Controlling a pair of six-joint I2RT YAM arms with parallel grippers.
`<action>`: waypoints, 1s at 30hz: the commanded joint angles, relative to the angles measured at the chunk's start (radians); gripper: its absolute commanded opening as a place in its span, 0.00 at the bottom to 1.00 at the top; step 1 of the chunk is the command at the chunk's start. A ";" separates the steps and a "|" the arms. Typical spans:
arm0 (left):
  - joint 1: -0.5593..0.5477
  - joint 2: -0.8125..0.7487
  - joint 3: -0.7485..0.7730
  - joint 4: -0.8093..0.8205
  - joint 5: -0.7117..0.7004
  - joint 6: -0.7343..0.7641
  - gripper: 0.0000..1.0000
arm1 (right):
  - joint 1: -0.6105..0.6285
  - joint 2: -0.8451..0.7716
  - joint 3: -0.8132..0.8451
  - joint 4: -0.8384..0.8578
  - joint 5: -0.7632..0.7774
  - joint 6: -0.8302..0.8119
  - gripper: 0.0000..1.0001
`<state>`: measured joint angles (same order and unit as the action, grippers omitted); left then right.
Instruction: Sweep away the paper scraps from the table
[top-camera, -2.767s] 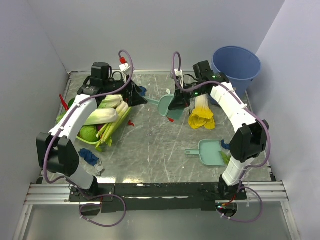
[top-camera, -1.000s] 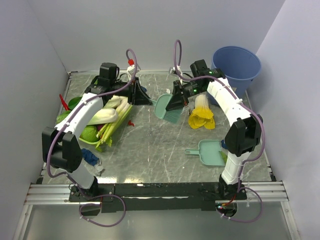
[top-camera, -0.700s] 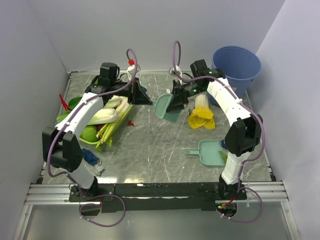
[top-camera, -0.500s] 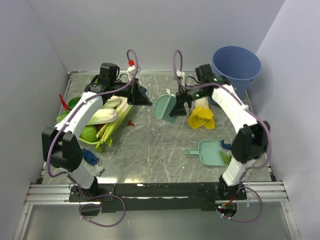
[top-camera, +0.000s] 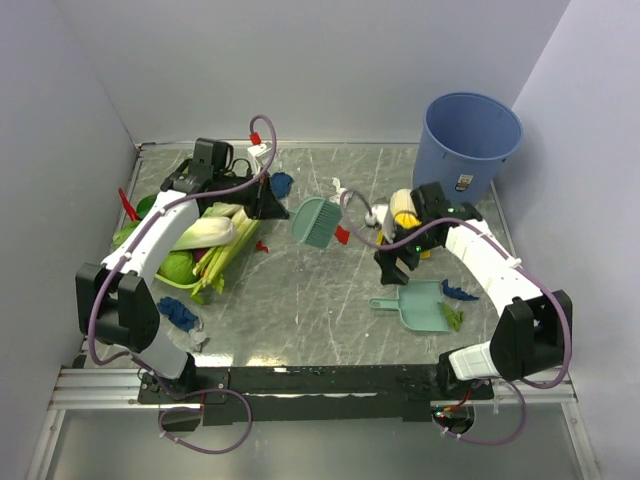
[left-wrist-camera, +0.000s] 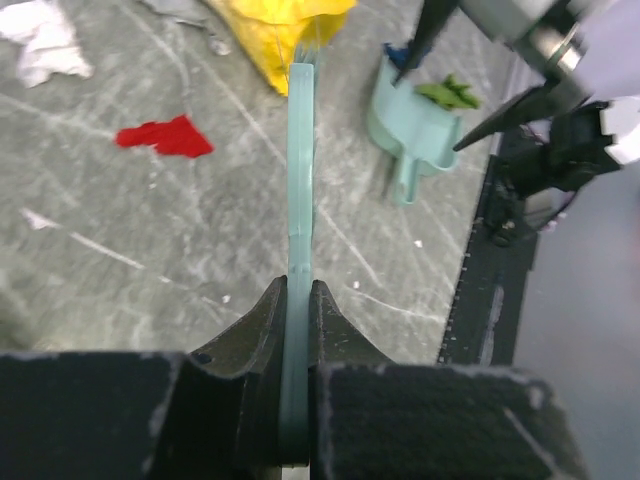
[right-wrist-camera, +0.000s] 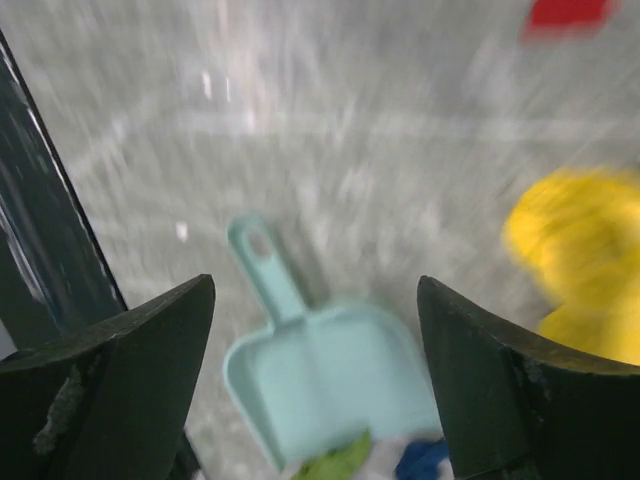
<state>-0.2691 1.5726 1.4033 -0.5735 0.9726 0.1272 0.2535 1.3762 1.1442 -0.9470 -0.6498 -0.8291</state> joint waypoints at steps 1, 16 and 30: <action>-0.002 -0.072 -0.010 0.054 -0.066 -0.014 0.01 | 0.003 -0.019 -0.055 -0.016 0.159 -0.194 0.80; -0.002 -0.135 -0.066 -0.095 -0.135 0.109 0.01 | -0.030 0.156 -0.090 0.016 0.331 -0.505 0.56; 0.039 -0.138 -0.043 -0.154 -0.202 0.147 0.01 | 0.016 0.357 0.012 -0.053 0.302 -0.640 0.37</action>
<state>-0.2516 1.4563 1.3170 -0.7242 0.7776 0.2501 0.2317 1.7092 1.0866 -0.9604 -0.3069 -1.4029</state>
